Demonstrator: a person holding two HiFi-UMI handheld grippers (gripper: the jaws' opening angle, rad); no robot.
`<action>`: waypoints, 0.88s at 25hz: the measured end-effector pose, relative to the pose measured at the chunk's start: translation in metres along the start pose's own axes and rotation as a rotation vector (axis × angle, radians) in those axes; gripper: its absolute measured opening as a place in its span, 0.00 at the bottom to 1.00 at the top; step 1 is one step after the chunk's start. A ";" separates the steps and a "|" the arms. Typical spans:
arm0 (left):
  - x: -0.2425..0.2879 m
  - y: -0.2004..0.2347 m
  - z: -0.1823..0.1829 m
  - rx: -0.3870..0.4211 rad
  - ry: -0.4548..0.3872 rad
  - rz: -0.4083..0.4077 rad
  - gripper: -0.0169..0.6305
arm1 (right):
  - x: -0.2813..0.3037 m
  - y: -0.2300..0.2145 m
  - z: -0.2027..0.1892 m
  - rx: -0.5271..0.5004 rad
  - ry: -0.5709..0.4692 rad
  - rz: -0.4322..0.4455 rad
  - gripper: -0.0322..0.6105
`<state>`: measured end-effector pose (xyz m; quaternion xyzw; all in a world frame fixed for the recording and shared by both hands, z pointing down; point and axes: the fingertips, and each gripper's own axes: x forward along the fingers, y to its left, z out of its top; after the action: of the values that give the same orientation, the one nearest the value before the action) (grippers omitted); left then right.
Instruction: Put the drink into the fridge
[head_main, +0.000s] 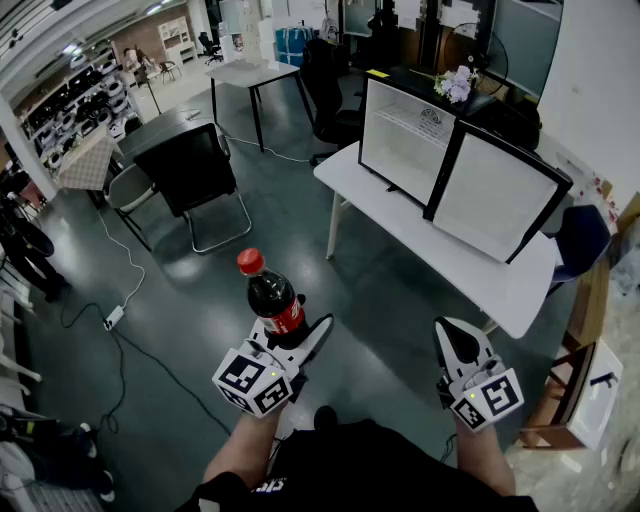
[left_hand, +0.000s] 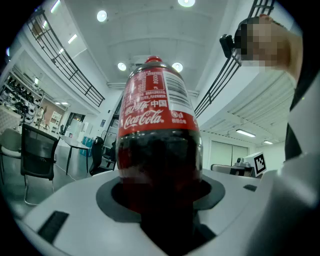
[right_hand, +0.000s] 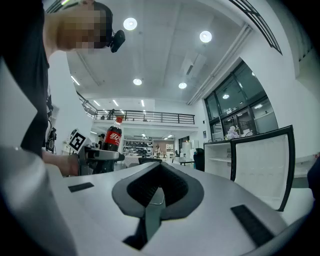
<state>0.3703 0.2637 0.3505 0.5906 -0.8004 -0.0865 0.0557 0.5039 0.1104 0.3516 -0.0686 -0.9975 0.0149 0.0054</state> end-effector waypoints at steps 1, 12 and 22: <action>0.001 -0.001 0.000 -0.001 0.000 -0.001 0.44 | -0.001 -0.001 -0.001 0.002 0.000 0.000 0.07; -0.008 0.014 0.003 0.004 0.000 0.004 0.44 | 0.013 0.010 -0.007 0.021 0.001 0.009 0.07; -0.044 0.056 0.001 0.048 0.018 0.027 0.44 | 0.061 0.047 -0.013 0.058 0.014 0.021 0.07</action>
<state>0.3308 0.3223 0.3613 0.5816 -0.8097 -0.0611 0.0499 0.4500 0.1658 0.3639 -0.0791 -0.9958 0.0433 0.0140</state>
